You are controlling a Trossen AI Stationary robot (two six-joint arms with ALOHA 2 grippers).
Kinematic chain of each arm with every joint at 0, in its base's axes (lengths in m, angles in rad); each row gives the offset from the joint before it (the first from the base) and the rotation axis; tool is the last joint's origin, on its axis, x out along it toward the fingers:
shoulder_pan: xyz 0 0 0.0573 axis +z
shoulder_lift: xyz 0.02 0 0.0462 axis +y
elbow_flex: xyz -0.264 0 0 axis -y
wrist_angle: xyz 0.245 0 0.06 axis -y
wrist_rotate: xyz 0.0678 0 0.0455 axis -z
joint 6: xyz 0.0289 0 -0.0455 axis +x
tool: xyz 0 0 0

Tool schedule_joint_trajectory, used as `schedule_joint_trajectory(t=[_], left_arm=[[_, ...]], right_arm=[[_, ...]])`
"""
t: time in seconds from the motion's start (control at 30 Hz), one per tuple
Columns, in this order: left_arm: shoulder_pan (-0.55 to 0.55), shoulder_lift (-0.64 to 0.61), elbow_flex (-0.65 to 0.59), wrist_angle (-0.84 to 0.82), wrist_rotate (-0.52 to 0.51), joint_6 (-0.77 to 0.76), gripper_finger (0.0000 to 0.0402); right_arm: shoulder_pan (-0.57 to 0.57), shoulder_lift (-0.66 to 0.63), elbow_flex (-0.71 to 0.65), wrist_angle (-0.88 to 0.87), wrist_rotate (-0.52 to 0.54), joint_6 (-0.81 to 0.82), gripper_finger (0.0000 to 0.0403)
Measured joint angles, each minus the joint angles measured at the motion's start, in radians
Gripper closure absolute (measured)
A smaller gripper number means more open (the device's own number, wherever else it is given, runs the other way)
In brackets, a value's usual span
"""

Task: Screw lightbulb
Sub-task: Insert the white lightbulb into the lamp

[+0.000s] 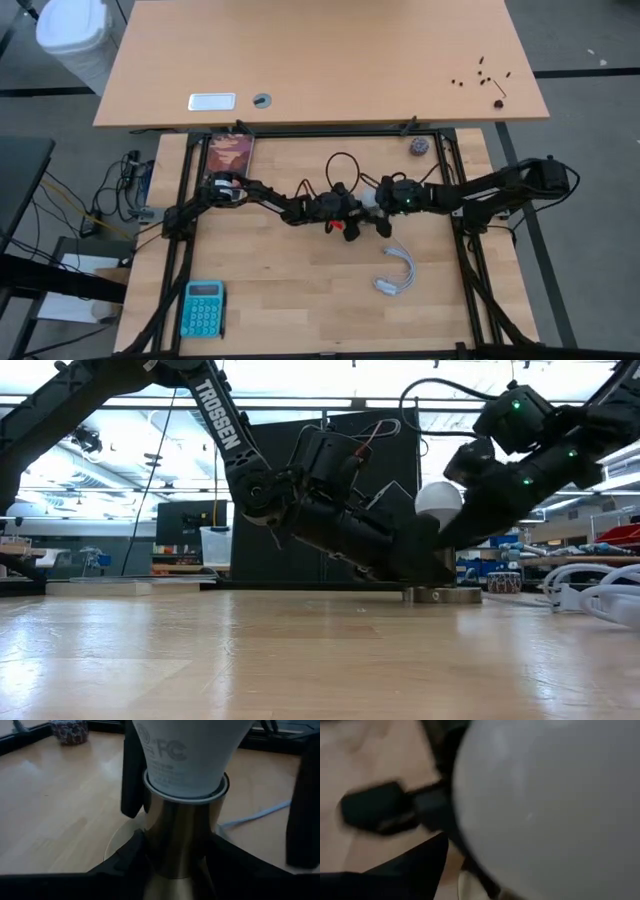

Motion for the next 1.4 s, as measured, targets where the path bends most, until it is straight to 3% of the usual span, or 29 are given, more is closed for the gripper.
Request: schedule_joint_trajectory(t=[0.2,0.3,0.4,0.73,1.03,1.4], left_arm=[[-0.001,-0.002,0.002,0.001,0.159,0.02,0.0224],[-0.001,-0.002,0.002,-0.002,0.236,0.07,0.0224],[-0.006,-0.002,0.002,-0.005,0.259,0.096,0.0224],[-0.002,-0.002,0.001,0.003,0.307,0.132,0.0224],[-0.004,-0.005,0.003,-0.011,0.227,0.1,0.0224],[-0.004,-0.005,0.003,-0.02,0.085,0.051,0.0224]], right_arm=[[-0.025,-0.09,-0.04,-0.063,-0.218,-0.176,0.0045],[-0.037,-0.118,-0.077,0.002,-0.302,-0.139,0.0054],[-0.035,-0.129,-0.11,0.117,-0.322,-0.081,0.0066],[-0.002,-0.108,-0.174,0.322,-0.23,-0.06,0.0127],[-0.002,-0.099,-0.178,0.318,-0.168,-0.036,0.0236],[0.002,-0.074,-0.178,0.333,-0.001,0.038,0.025]])
